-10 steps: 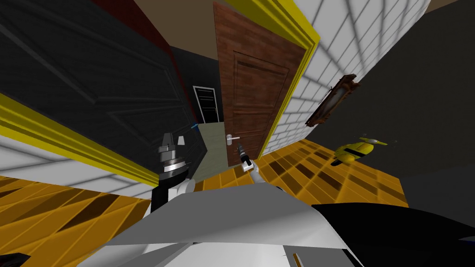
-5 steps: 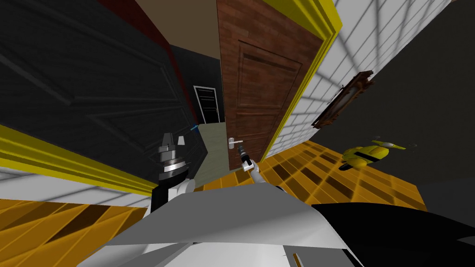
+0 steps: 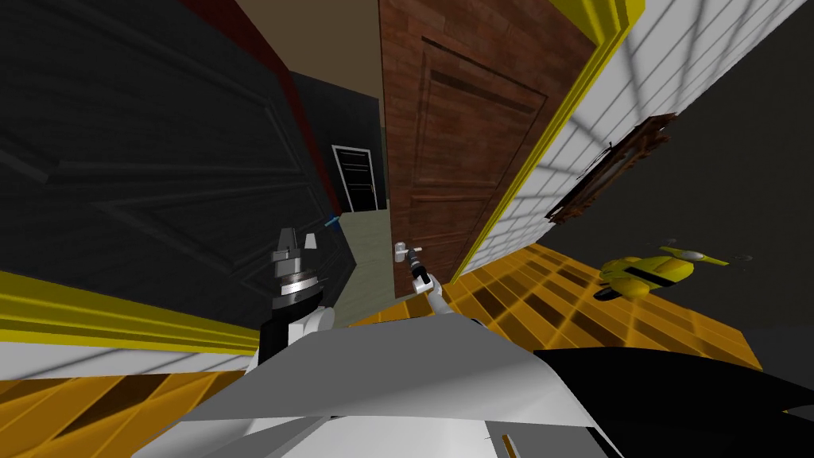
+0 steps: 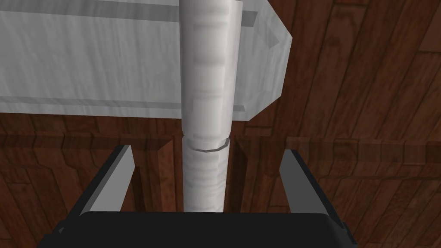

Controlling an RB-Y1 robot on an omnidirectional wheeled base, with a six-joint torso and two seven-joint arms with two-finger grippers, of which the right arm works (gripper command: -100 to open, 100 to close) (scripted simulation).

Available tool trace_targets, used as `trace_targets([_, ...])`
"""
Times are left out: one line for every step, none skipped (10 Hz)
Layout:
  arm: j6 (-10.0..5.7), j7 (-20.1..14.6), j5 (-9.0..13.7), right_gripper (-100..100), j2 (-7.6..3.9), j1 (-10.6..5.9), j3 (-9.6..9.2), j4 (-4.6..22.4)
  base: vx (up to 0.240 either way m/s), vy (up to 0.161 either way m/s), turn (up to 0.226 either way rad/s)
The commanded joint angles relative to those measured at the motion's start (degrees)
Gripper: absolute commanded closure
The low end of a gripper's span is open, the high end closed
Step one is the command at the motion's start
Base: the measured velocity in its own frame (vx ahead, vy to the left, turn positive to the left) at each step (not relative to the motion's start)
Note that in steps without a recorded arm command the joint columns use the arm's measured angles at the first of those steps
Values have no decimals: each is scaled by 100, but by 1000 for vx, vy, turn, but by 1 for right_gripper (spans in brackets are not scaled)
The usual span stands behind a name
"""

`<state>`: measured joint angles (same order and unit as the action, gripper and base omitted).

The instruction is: Push the door open

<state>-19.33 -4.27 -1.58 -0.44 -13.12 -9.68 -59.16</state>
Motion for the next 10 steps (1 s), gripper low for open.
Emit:
trace_targets([0,0,0,-100,0,0,0,0,60,24,1])
trace_targets([0,0,0,100,0,0,0,0,-8,-3,-2])
trace_targets([0,0,0,100,0,0,0,0,-20,-9,4])
trace_targets([0,0,0,100,0,0,0,0,-18,-8,8])
trace_targets([0,0,0,100,0,0,0,0,-11,-4,1])
trace_targets([0,0,0,100,0,0,0,0,-5,-1,-2])
trace_targets([0,0,0,100,0,0,0,0,0,0,0])
trace_targets([10,24,12,100,-68,-3,87,17,71,50,-25])
trace_targets([10,30,15,100,-83,-4,108,19,135,84,-51])
trace_targets([11,46,24,100,-118,-9,167,25,116,80,-42])
